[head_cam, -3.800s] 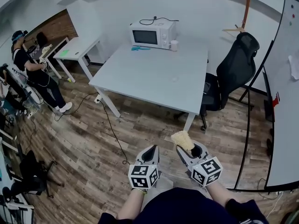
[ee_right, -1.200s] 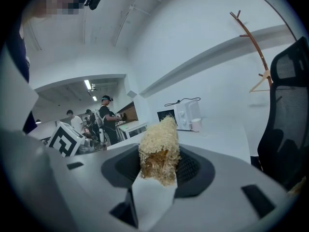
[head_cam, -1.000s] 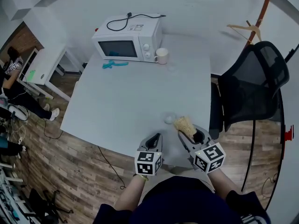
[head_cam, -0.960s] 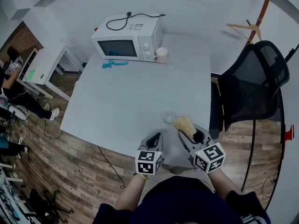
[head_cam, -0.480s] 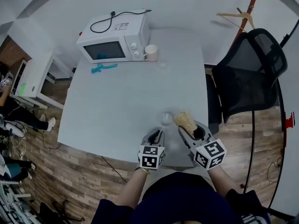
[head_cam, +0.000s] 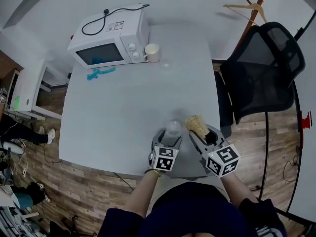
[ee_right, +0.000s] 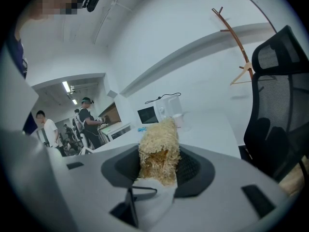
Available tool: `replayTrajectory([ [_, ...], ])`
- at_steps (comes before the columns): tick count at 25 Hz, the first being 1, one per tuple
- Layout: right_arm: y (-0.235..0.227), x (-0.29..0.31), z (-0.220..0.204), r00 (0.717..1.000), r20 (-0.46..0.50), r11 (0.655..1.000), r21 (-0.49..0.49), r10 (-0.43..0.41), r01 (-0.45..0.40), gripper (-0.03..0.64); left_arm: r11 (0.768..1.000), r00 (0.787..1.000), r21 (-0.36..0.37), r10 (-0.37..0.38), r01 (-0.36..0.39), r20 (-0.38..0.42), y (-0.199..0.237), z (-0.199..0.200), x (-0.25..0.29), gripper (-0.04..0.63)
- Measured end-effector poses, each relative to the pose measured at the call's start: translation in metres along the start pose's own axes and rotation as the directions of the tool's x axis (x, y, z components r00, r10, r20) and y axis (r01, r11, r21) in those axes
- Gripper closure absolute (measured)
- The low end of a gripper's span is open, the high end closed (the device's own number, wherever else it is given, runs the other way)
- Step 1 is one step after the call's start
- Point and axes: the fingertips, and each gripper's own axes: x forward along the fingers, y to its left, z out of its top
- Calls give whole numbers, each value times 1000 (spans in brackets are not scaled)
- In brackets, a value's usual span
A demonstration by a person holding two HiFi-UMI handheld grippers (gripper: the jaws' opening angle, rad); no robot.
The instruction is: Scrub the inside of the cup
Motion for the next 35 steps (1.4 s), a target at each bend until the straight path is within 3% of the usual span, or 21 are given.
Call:
replayTrajectory([
  [12, -10, 7, -9, 999, -36, 1000, 8, -24, 24, 437, 998, 1000, 61, -16, 17, -22, 4, 9, 37, 285],
  [23, -7, 6, -13, 999, -47, 1000, -3, -6, 6, 437, 993, 1000, 116, -2, 3, -2, 4, 19, 32, 299],
  [30, 6, 8, -21, 992, -108, 996, -53, 63, -69, 437, 962, 998, 269, 40, -49, 40, 3, 36, 13, 299],
  [35, 22, 9, -28, 970, -202, 968, -184, 134, -172, 437, 929, 995, 358, 70, -91, 70, -2, 50, -1, 299],
])
